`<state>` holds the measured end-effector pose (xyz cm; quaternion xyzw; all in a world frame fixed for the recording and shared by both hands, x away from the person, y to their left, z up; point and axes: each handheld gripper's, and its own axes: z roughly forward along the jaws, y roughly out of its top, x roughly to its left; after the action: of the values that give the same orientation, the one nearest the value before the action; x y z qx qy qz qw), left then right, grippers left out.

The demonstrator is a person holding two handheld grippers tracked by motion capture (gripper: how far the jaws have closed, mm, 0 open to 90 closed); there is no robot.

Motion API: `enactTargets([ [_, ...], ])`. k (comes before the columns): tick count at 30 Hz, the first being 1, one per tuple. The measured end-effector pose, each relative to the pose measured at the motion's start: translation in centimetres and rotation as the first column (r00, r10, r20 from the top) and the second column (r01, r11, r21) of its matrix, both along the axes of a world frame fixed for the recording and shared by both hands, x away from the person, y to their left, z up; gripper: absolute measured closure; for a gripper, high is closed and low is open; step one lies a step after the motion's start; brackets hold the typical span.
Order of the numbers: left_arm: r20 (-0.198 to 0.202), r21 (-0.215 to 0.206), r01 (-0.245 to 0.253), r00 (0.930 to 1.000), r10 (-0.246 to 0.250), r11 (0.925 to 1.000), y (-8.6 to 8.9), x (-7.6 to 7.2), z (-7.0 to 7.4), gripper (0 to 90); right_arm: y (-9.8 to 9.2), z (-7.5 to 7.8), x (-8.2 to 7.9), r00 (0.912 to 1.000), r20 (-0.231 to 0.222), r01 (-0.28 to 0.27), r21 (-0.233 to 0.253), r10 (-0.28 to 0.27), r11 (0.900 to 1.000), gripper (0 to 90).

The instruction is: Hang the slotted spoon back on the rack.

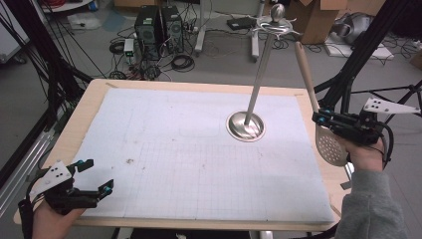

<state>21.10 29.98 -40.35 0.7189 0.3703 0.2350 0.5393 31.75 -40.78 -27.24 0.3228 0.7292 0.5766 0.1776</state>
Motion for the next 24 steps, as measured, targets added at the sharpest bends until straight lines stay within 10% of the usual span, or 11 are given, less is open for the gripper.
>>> enactTargets([
  [24, -0.006, 0.000, -0.011, 0.9999, 0.011, 0.9999, 0.2, -0.2, -0.2, 1.7, -0.5, 1.9, 0.9, 0.9995, -0.004, 0.030, 0.048, -0.030, 0.998, 78.6],
])
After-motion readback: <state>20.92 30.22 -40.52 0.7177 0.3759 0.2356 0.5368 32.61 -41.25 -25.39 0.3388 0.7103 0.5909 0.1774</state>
